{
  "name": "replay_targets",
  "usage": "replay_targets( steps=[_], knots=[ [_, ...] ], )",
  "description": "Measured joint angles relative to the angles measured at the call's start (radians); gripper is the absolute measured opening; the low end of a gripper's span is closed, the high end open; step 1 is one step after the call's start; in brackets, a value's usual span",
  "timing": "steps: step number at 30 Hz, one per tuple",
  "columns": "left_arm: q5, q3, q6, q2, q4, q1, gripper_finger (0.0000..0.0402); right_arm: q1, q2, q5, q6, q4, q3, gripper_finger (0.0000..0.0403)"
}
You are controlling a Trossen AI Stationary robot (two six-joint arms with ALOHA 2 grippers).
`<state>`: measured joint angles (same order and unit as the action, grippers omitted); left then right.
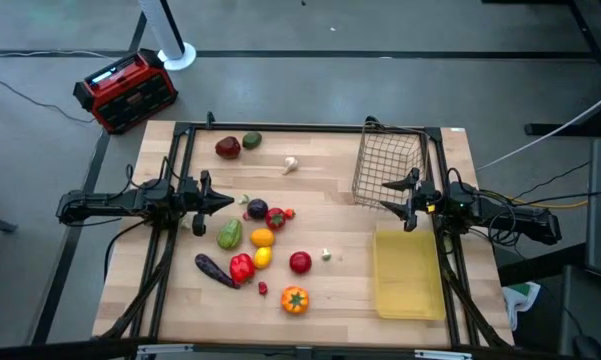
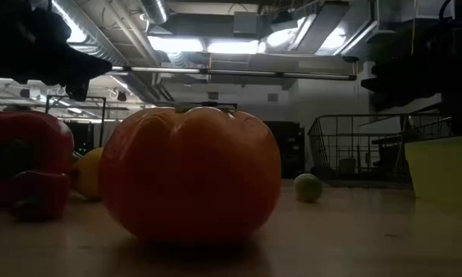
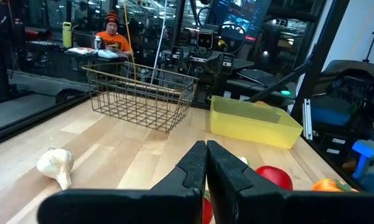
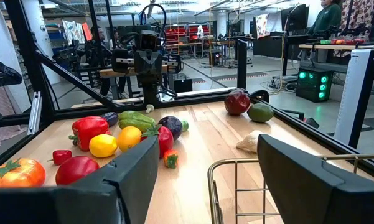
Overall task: Sort produce into baskets
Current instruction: Put the red apple into the wired basket
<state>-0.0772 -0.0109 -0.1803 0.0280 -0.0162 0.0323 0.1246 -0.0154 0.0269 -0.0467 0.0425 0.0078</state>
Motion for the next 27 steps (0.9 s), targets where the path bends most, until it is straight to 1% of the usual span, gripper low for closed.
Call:
replay_targets(
  steps=[10,18,22,24,27],
  knots=[
    [0.000,0.000,-0.006,0.000,0.000,0.000,0.0008,0.000,0.000,0.000,0.000,0.000,0.000,0.0269],
    [-0.011,0.000,-0.129,0.000,-0.001,0.000,0.0008,0.000,0.000,0.000,0.000,0.000,0.000,0.0269],
    [-0.067,0.000,-0.153,0.000,-0.014,0.000,0.0015,0.000,0.000,0.000,0.000,0.000,0.000,0.0269],
    [-0.108,0.000,-0.160,0.000,-0.019,0.000,0.0030,0.000,0.000,0.000,0.000,0.000,0.000,0.0269],
    [-0.181,0.000,-0.161,0.000,-0.029,0.000,0.0066,0.000,0.000,0.000,0.000,0.000,0.000,0.0269]
  ],
)
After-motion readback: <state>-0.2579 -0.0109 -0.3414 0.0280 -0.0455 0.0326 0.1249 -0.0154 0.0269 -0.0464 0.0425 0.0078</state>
